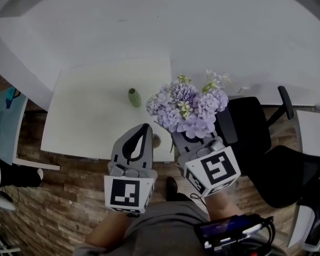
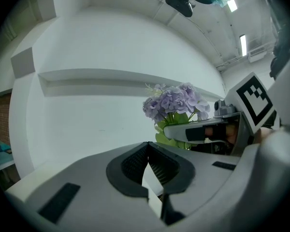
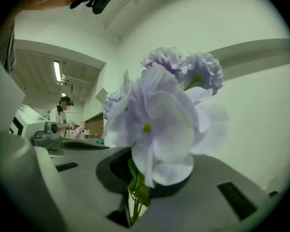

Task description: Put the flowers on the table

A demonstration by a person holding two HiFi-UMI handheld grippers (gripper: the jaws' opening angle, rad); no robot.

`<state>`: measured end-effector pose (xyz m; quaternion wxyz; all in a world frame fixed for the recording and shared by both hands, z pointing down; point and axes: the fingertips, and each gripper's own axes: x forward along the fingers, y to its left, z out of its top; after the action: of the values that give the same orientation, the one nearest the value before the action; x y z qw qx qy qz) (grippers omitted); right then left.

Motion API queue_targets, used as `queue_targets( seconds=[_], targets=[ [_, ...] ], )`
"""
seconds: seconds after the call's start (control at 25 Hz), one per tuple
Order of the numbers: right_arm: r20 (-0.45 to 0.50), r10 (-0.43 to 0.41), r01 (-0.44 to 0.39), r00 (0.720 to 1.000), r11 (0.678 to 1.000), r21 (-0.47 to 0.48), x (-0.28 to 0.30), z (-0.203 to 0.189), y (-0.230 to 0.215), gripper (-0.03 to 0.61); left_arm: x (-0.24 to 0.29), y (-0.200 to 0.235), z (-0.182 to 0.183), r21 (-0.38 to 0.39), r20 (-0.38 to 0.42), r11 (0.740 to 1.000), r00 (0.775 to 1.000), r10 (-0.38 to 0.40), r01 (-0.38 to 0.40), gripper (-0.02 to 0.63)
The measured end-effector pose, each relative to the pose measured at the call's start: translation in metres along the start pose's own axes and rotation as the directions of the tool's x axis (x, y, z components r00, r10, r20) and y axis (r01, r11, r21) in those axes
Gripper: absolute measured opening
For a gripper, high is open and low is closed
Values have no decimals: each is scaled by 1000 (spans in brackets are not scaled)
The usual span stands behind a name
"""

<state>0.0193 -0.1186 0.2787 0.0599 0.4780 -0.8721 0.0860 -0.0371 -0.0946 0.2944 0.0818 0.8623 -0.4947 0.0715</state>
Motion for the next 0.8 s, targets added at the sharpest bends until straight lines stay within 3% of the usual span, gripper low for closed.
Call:
queue_targets(
  seconds=[0.24,0.48,0.6,0.8],
  targets=[
    [38,61,-59,997,998,-36,-2,0,3,49,-10,6,3,40,58,996,995,82,-84,9],
    [44,118,-115,992,991,-68,19,3,7,49,-7,23,1,26,80,988,986,147,-149,9],
    [25,104,-102,994,992,-70,32,2,9,49,-2,32,-7,8,62,992,990,126,-127,9],
    [35,73,-71,997,995,-68,-3,1,0,48,-1,-10,-15,-16,48,998,997,59,-58,9]
  ],
)
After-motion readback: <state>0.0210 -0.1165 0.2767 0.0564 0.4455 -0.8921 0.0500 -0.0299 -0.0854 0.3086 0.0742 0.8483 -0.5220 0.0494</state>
